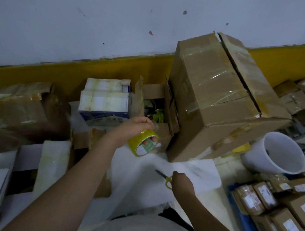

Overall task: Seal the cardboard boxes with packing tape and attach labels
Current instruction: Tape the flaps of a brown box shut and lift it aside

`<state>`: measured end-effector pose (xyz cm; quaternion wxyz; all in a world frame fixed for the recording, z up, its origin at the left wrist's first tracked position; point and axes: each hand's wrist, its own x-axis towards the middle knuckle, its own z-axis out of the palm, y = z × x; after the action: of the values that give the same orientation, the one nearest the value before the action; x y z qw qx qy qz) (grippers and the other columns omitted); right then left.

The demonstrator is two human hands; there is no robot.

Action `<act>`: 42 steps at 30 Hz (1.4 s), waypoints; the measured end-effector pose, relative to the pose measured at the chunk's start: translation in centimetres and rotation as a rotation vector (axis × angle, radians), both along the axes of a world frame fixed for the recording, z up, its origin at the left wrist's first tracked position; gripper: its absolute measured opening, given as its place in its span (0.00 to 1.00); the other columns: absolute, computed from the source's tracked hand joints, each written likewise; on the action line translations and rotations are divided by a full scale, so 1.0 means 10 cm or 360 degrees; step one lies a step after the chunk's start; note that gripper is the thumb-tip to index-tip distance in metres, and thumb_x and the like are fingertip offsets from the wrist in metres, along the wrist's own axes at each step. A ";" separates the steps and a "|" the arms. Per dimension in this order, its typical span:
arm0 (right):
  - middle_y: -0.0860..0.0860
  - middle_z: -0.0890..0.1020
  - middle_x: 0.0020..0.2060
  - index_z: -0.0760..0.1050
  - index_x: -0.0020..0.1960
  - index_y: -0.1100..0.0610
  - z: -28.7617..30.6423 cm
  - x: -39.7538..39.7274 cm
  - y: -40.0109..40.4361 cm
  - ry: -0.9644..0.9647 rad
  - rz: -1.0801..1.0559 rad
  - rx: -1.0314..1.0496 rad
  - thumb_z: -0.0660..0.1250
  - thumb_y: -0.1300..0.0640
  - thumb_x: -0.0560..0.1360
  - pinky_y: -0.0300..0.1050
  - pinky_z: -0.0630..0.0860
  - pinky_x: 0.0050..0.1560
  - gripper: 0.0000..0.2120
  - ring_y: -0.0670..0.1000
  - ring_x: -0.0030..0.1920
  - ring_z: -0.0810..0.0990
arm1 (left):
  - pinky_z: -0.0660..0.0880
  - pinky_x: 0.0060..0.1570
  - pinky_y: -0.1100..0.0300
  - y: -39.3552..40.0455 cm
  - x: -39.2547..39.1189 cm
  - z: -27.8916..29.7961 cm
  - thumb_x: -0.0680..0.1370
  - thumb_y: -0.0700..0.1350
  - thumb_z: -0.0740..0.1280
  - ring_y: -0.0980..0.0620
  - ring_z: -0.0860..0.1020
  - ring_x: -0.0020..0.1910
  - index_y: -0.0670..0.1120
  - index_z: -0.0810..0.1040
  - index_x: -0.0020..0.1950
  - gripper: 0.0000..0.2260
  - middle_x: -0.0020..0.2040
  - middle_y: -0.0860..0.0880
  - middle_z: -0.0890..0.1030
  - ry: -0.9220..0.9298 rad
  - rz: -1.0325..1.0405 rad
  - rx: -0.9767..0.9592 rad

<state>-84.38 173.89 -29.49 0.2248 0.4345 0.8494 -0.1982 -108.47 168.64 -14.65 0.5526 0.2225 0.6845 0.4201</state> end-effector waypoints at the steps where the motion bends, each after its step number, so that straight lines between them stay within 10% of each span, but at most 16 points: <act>1: 0.51 0.77 0.48 0.72 0.51 0.56 -0.05 -0.02 0.00 0.0031 0.0006 -0.0029 0.58 0.61 0.81 0.41 0.73 0.54 0.05 0.52 0.53 0.79 | 0.76 0.31 0.59 -0.02 0.03 -0.03 0.81 0.42 0.66 0.50 0.80 0.28 0.43 0.79 0.49 0.04 0.44 0.37 0.85 0.0003 0.0025 -0.0007; 7: 0.53 0.78 0.40 0.75 0.45 0.55 -0.24 -0.15 0.05 0.0190 0.0095 -0.0097 0.58 0.61 0.79 0.41 0.68 0.43 0.09 0.55 0.48 0.80 | 0.77 0.30 0.60 -0.06 0.09 -0.07 0.81 0.41 0.67 0.50 0.82 0.32 0.43 0.79 0.48 0.04 0.43 0.38 0.86 0.0033 0.0086 -0.0028; 11: 0.50 0.73 0.23 0.73 0.32 0.55 0.49 -0.32 -0.05 0.0854 0.0232 0.0539 0.57 0.51 0.75 0.39 0.55 0.27 0.16 0.50 0.22 0.73 | 0.81 0.36 0.54 -0.03 0.03 0.05 0.82 0.42 0.65 0.44 0.84 0.36 0.43 0.78 0.50 0.04 0.44 0.38 0.86 0.0064 -0.0037 0.0020; 17: 0.52 0.83 0.38 0.83 0.45 0.58 2.12 -0.45 0.12 0.1846 0.0173 0.1365 0.63 0.57 0.79 0.43 0.71 0.37 0.11 0.51 0.37 0.78 | 0.80 0.43 0.49 0.15 -0.06 0.54 0.81 0.47 0.66 0.41 0.85 0.38 0.45 0.81 0.49 0.07 0.46 0.44 0.86 0.0289 -0.0037 0.0206; 23: 0.56 0.72 0.72 0.72 0.71 0.60 2.39 -0.71 0.66 0.0914 -0.0116 0.1261 0.62 0.48 0.81 0.55 0.62 0.74 0.23 0.57 0.74 0.67 | 0.75 0.27 0.61 0.27 0.04 0.93 0.82 0.44 0.65 0.48 0.80 0.28 0.43 0.79 0.49 0.06 0.43 0.37 0.85 0.0131 0.0040 0.0449; 35: 0.61 0.55 0.79 0.50 0.80 0.64 2.20 -0.88 0.46 0.0573 0.0058 0.1095 0.58 0.54 0.82 0.54 0.49 0.78 0.32 0.59 0.80 0.53 | 0.78 0.36 0.57 0.16 -0.03 0.86 0.82 0.51 0.65 0.45 0.83 0.34 0.47 0.81 0.48 0.09 0.45 0.42 0.85 0.0122 0.0141 0.0473; 42: 0.56 0.74 0.70 0.73 0.69 0.59 2.39 -0.85 0.55 0.0914 -0.0025 0.1028 0.58 0.47 0.82 0.55 0.69 0.68 0.22 0.59 0.71 0.69 | 0.80 0.34 0.59 -0.02 -0.03 0.90 0.84 0.45 0.60 0.45 0.85 0.37 0.43 0.77 0.55 0.08 0.43 0.48 0.86 0.0103 0.0062 0.0485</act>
<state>-92.89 179.39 -5.56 -0.1699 0.4161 0.8925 -0.0366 -108.80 168.41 -5.63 0.4820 0.3039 0.6345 0.5223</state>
